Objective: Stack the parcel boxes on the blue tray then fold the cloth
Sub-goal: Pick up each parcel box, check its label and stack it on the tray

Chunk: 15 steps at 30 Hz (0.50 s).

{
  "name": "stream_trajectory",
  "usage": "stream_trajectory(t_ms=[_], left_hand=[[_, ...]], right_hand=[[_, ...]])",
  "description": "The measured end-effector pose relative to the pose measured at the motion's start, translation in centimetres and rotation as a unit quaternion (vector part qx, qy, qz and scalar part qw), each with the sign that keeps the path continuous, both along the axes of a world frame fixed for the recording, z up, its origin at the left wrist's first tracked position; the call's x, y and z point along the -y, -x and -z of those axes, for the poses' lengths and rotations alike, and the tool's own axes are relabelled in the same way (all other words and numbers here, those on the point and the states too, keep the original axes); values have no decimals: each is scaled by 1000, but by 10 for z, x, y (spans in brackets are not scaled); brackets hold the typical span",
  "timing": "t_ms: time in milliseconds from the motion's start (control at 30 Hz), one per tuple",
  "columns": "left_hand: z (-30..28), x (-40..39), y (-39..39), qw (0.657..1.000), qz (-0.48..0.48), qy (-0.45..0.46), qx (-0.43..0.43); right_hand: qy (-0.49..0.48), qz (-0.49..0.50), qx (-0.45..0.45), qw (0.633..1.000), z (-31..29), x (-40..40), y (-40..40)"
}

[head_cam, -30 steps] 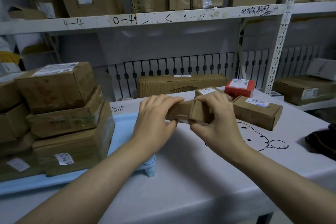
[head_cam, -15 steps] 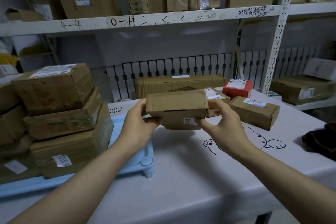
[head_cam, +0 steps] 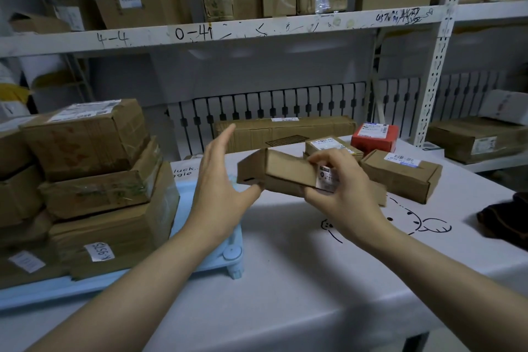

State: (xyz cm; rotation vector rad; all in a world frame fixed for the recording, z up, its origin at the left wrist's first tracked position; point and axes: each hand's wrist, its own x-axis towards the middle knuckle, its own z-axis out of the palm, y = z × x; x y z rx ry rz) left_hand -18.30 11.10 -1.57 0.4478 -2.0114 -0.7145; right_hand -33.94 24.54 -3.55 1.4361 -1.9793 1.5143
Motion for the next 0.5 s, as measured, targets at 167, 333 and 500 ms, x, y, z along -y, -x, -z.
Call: stream_trajectory(t_ms=[167, 333, 500], left_hand=[[-4, -11, 6, 988, 46, 137, 53], [-2, -4, 5, 996, 41, 62, 50], [5, 14, -5, 997, 41, -40, 47]], right_hand=[[-27, 25, -73, 997, -2, 4, -5], [-64, 51, -119, 989, 2, 0, 4], [-81, 158, -125, 976, 9, -10, 23]])
